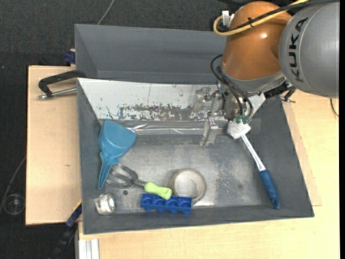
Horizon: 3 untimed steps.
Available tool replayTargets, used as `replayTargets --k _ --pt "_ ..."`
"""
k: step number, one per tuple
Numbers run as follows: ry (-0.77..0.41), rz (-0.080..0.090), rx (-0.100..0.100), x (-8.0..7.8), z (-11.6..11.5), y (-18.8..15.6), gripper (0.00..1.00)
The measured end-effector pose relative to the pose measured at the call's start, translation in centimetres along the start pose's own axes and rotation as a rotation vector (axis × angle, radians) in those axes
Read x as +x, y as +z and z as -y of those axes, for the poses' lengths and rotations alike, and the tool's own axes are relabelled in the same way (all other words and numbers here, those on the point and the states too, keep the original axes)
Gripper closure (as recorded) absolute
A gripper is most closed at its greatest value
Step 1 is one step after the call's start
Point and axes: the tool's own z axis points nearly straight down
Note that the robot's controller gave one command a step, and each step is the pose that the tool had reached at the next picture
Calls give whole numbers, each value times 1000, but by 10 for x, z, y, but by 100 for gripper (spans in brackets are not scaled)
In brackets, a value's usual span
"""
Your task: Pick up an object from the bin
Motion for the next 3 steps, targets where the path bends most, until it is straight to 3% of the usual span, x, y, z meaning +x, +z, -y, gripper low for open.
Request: replayTargets --k 1,2,3 --pt "1 9 -1 -1 0 -5 0" --pt "-146 9 0 13 -14 49 0" --pt "-447 9 1 40 -47 54 0"
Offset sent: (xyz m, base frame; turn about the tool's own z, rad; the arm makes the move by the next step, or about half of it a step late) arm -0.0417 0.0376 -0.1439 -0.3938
